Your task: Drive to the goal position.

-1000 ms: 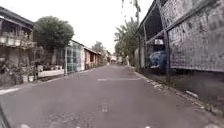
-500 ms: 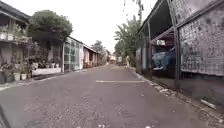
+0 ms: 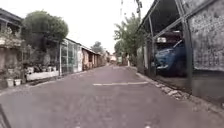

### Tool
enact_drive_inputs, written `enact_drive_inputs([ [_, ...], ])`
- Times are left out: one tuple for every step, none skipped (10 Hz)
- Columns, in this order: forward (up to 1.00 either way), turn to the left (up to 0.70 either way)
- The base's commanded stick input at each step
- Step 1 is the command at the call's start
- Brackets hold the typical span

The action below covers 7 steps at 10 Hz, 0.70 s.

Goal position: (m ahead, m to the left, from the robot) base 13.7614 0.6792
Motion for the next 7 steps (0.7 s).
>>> enact_drive_inputs([
  [0.70, 0.00],
  [0.70, 0.00],
  [0.70, 0.00],
  [0.70, 0.00],
  [0.70, 0.00],
  [0.70, 0.00],
  [0.70, 0.00],
])
